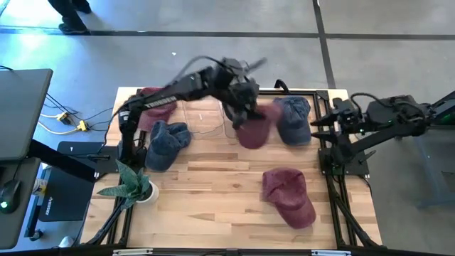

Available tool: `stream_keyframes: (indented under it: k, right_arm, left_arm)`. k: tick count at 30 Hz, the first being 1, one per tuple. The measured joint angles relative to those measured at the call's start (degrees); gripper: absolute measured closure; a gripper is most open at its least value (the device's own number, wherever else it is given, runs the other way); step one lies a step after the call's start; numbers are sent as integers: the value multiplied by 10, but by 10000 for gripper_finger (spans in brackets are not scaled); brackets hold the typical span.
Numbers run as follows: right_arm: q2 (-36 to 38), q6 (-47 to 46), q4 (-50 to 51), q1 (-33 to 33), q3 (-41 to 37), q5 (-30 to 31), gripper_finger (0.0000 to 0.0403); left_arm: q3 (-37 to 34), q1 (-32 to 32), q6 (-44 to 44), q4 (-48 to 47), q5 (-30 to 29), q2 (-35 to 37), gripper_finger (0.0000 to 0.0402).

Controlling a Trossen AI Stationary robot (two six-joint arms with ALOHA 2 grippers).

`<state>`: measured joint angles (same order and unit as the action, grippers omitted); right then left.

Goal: Pick & Place hat
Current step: Put the bottom left red cap into the left bin

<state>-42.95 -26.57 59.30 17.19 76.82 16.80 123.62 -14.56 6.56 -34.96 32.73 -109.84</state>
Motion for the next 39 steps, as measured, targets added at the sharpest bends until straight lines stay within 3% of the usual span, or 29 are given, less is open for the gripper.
stream_keyframes:
  k: [3, 11, 23, 30, 39]
  right_arm:
    - [-26, 16, -8, -11, 0, 9, 205]
    - [-111, 86, -111, -87, -1, 39, 206]
    - [-201, 117, -286, -287, -1, -101, 206]
    - [-247, 119, -327, -338, -1, -167, 206]
    - [-241, 131, -339, -407, -1, -242, 206]
  left_arm:
    - [3, -24, -42, -77, -37, 25, 401]
    - [1, -106, -177, -224, -50, 57, 401]
    - [2, -280, -338, -373, -32, 81, 401]
    - [-80, -344, -363, -363, 10, 84, 401]
    - [-258, -360, -359, -185, 30, 112, 401]
